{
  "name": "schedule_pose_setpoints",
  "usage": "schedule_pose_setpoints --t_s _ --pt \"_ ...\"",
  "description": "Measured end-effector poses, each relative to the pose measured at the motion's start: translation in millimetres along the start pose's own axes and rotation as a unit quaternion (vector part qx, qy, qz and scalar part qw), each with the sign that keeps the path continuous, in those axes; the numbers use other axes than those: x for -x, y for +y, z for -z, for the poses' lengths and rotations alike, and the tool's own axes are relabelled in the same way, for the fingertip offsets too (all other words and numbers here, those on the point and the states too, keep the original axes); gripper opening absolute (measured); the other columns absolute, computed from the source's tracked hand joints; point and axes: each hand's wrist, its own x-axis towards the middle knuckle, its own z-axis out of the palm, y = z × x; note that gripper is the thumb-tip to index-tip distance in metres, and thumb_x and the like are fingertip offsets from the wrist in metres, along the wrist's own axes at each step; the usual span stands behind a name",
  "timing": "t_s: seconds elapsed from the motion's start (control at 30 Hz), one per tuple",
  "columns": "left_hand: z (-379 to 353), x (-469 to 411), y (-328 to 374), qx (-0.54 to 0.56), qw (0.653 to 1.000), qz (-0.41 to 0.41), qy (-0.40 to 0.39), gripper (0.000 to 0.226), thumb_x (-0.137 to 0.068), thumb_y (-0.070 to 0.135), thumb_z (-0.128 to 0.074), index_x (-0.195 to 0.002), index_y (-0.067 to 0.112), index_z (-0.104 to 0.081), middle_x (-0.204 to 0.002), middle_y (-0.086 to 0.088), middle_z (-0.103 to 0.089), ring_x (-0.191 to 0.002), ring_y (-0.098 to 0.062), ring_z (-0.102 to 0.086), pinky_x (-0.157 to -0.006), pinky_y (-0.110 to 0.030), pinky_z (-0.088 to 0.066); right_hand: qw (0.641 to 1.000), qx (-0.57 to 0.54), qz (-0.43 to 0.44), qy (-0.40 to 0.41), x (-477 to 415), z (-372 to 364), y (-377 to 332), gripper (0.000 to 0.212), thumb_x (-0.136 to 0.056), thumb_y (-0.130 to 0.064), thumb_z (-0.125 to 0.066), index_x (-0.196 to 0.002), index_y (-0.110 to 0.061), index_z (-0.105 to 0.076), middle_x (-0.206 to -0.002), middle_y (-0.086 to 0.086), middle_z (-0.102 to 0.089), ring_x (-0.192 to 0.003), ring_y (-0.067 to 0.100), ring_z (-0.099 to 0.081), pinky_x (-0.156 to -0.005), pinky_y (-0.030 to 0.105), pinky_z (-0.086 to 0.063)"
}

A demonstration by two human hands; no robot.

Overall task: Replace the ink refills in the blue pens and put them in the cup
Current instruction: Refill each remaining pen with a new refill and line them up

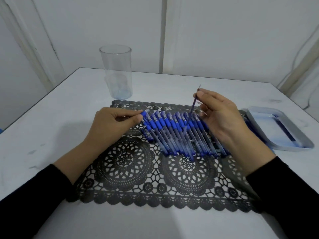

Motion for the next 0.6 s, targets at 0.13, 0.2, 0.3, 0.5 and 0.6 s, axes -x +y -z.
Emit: schedule_pose_setpoints --t_s 0.13,0.2,0.3,0.5,0.6 --pt "-34.5 -5.7 29.2 0.026 0.998 -0.03 -0.041 0.017 -0.08 0.025 -0.08 -0.098 0.026 -0.079 -0.081 0.011 -0.077 -0.078 -0.008 -0.073 -0.076 -0.019 -0.058 0.992 0.11 0.034 0.042 8.4 28.2 -17.0 0.013 -0.082 -0.015 -0.075 -0.095 -0.013 -0.076 -0.094 0.002 -0.075 -0.067 0.006 -0.052 -0.062 0.023 -0.04" --pt "-55.0 -13.1 43.0 0.042 0.995 -0.052 -0.076 0.015 -0.081 0.023 -0.079 -0.096 0.026 -0.078 -0.079 0.01 -0.077 -0.077 -0.012 -0.074 -0.076 -0.025 -0.06 0.982 0.165 0.064 0.067 10.9 44.6 -28.5 0.01 -0.081 -0.016 -0.076 -0.091 -0.015 -0.077 -0.092 0.0 -0.076 -0.066 0.001 -0.055 -0.064 0.02 -0.04" --pt "-88.2 -22.5 56.6 0.086 0.987 -0.053 -0.124 0.016 -0.083 0.018 -0.077 -0.099 0.021 -0.077 -0.081 0.005 -0.077 -0.077 -0.01 -0.074 -0.073 -0.02 -0.058 0.957 0.245 0.101 0.12 10.5 70.5 -44.0 0.005 -0.08 -0.015 -0.077 -0.085 -0.015 -0.076 -0.081 -0.007 -0.075 -0.06 -0.008 -0.061 -0.057 0.008 -0.043" --pt "-150.6 -33.0 67.8 0.152 0.972 0.034 -0.173 0.015 -0.083 0.018 -0.078 -0.098 0.021 -0.077 -0.086 0.002 -0.078 -0.081 -0.013 -0.074 -0.077 -0.022 -0.059 0.892 0.398 0.097 0.191 -3.7 118.2 -47.0 0.004 -0.077 -0.021 -0.081 -0.076 -0.019 -0.078 -0.076 -0.007 -0.074 -0.073 0.002 -0.068 -0.068 0.014 -0.051" --pt "-172.4 -37.5 71.2 0.152 0.967 0.048 -0.197 0.014 -0.083 0.02 -0.078 -0.097 0.023 -0.077 -0.088 0.003 -0.078 -0.082 -0.013 -0.075 -0.078 -0.023 -0.059 0.848 0.481 0.092 0.204 -7.5 125.5 -43.4 0.006 -0.08 -0.019 -0.078 -0.076 -0.015 -0.078 -0.07 -0.007 -0.069 -0.061 -0.004 -0.058 -0.048 0.003 -0.04"
